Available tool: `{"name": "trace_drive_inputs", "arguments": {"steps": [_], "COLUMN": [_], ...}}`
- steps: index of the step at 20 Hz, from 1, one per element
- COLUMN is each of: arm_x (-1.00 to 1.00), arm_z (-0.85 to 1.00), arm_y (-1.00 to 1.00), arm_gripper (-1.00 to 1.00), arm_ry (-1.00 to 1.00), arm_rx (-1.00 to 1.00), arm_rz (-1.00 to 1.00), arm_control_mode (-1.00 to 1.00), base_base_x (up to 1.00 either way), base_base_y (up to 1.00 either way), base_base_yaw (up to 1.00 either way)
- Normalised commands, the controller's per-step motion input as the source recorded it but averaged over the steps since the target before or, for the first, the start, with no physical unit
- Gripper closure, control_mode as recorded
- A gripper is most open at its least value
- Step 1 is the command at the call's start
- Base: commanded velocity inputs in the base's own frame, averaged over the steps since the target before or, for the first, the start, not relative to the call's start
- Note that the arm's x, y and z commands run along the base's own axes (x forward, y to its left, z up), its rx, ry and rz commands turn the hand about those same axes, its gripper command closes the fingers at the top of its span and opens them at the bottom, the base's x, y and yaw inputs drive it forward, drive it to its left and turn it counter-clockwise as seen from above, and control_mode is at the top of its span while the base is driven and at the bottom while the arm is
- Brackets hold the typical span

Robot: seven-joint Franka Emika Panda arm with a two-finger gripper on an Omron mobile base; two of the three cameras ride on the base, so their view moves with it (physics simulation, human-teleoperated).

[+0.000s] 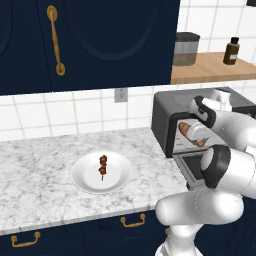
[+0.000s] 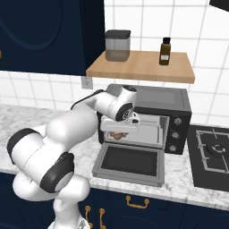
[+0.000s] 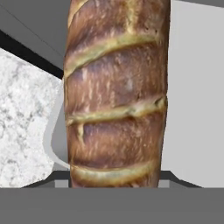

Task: Pick up the kebab skewer and baguette bread, and place them inside the toaster oven. Close the toaster oven door and start by setting the timer.

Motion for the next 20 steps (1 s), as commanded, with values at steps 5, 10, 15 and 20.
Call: {"name": "trace_drive_inputs", "arguments": {"steps": [5, 10, 15, 20], "arm_x": [0.16, 0.00, -0.23, -0.11], "arm_z": [-0.12, -0.04, -0.16, 0.01], "arm_y": [-0.14, -0.07, 0.00, 0.00], "arm_gripper": [1.00, 1.00, -1.00, -1.00], "arm_ry": [0.00, 0.00, 0.00, -0.03], "arm_rx": [0.00, 0.00, 0.00, 0.00], "arm_rz": [0.00, 0.00, 0.00, 0.00], "arm_control_mode": [-1.00, -1.00, -1.00, -1.00], "base_base_x": [0.00, 0.00, 0.00, 0.00], "base_base_y": [0.00, 0.00, 0.00, 0.00], "base_base_yaw": [0.00, 0.00, 0.00, 0.00]}}
